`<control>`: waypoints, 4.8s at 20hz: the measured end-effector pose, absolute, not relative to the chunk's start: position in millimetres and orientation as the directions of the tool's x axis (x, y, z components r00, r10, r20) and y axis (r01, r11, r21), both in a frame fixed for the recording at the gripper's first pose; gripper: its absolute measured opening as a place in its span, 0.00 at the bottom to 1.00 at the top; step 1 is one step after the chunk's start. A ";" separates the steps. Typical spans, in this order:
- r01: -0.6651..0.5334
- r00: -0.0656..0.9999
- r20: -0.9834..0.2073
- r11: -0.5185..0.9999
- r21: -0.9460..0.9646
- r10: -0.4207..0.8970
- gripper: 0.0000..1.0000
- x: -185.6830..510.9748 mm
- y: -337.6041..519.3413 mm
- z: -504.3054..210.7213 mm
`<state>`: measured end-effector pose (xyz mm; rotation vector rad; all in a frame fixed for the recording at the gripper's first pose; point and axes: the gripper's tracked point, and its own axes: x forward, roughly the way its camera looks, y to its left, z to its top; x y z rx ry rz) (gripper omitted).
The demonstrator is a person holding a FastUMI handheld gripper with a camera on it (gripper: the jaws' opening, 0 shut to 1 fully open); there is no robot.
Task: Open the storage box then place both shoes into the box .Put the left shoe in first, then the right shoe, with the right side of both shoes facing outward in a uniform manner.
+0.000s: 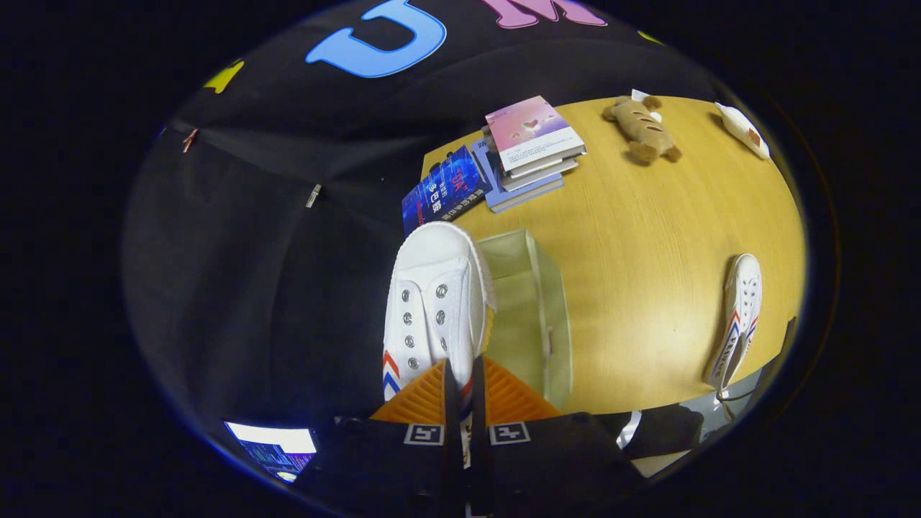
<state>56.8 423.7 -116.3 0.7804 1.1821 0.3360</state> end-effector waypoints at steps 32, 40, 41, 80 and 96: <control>0.034 0.358 -0.742 0.786 0.617 0.567 0.98 68.6 501.0 -190.6; 0.036 0.540 -0.674 0.786 0.617 0.505 0.98 58.3 365.4 -121.6; 0.059 0.551 -0.680 0.791 0.609 0.483 0.98 56.3 342.7 -122.8; 0.490 0.168 -0.873 0.730 0.476 0.457 0.20 -44.5 85.6 -403.8; 0.246 0.353 -0.707 0.668 0.702 0.612 0.20 40.0 256.6 -172.5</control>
